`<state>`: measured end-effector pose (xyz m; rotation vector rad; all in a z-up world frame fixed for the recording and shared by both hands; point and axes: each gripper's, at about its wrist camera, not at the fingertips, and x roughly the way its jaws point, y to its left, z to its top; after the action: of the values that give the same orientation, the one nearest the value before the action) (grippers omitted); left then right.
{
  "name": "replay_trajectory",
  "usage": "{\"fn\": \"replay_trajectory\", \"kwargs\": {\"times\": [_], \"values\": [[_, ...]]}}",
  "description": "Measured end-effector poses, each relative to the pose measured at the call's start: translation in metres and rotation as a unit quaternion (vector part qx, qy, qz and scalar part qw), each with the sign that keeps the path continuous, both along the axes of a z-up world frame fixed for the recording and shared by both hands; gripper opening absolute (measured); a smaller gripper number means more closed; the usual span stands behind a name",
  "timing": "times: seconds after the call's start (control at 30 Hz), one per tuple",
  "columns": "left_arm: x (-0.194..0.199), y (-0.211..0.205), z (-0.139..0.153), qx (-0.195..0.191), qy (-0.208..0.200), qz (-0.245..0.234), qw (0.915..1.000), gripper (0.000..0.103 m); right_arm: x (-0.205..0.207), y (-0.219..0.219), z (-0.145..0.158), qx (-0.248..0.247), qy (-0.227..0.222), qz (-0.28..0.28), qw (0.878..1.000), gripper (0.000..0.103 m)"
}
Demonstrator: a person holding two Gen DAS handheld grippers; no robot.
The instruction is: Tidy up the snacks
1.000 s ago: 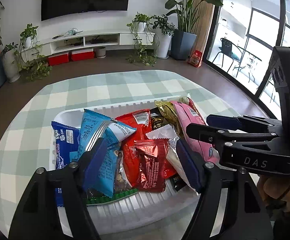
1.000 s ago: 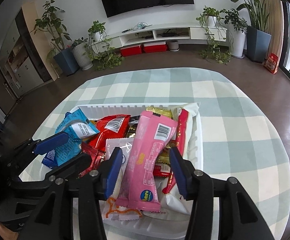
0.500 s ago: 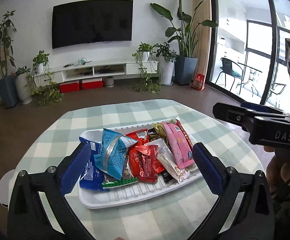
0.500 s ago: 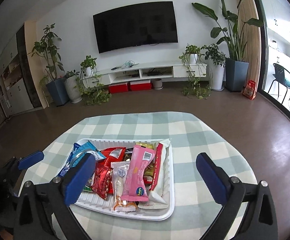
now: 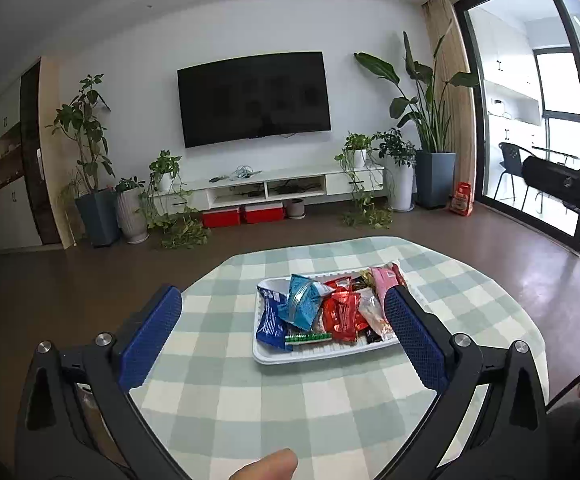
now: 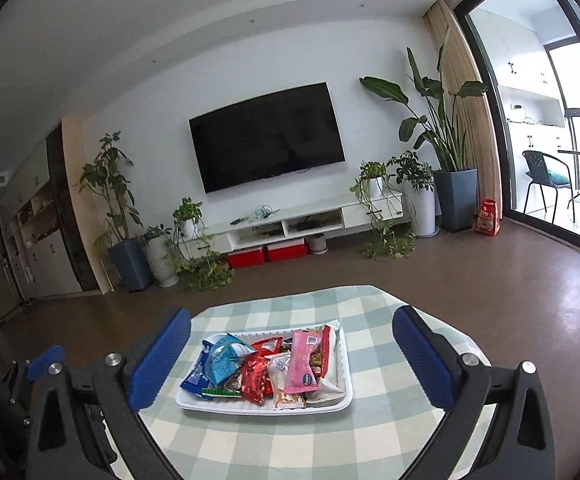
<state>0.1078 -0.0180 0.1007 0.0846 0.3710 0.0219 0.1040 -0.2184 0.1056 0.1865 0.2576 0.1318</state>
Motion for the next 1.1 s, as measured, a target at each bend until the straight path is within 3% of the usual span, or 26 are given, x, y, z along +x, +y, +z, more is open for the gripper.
{"fn": "replay_trajectory", "kwargs": {"times": [0.13,0.27,0.6,1.1], "values": [[-0.022,0.010,0.002,-0.028,0.024,-0.004,0.9993,0.103,-0.038,-0.003,0.007,0.011,-0.043,-0.018,0.999,0.103],[-0.043,0.015,-0.004,-0.035,0.052,0.009,0.9980,0.103,-0.056,-0.001,0.005,0.015,-0.021,-0.002,1.000,0.103],[-0.082,0.011,-0.022,-0.049,0.089,0.003,0.9948,0.103,-0.090,0.000,-0.010,0.017,0.016,-0.026,0.999,0.103],[-0.081,0.011,-0.041,-0.048,0.116,0.006,0.9921,0.103,-0.113,0.033,-0.027,-0.061,0.027,-0.038,0.997,0.103]]}}
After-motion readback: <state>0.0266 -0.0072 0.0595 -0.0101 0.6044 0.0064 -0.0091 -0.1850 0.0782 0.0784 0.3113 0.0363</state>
